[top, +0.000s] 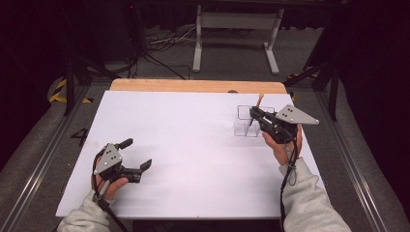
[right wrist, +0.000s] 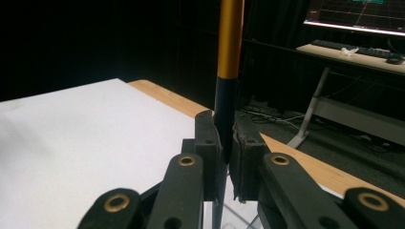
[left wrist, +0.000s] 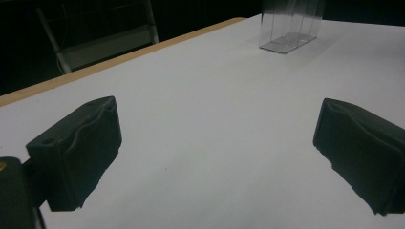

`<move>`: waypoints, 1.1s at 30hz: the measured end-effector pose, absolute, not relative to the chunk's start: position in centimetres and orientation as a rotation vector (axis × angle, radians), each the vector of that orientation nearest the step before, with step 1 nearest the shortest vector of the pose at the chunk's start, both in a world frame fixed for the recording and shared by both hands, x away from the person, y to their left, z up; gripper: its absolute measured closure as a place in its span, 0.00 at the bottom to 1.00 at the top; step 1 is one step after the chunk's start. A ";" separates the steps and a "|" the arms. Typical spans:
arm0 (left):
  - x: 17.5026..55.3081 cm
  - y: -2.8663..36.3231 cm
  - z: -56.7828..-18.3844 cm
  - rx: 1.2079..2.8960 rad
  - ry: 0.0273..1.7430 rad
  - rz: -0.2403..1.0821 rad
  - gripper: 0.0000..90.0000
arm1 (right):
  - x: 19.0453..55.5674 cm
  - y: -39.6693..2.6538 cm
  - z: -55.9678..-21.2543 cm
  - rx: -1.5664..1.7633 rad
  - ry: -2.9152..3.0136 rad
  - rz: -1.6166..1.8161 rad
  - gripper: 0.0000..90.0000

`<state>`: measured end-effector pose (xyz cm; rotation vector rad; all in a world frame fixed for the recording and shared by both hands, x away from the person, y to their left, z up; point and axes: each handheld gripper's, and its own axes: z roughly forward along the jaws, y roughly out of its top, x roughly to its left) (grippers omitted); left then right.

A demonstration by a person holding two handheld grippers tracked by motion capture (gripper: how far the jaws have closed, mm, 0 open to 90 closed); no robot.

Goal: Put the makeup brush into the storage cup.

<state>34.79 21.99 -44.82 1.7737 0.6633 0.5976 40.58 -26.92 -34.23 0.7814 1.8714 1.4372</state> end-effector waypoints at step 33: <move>34.8 22.0 -44.8 1.778 0.630 0.585 0.03 | 45.4 -28.6 -32.9 0.884 1.816 1.331 0.93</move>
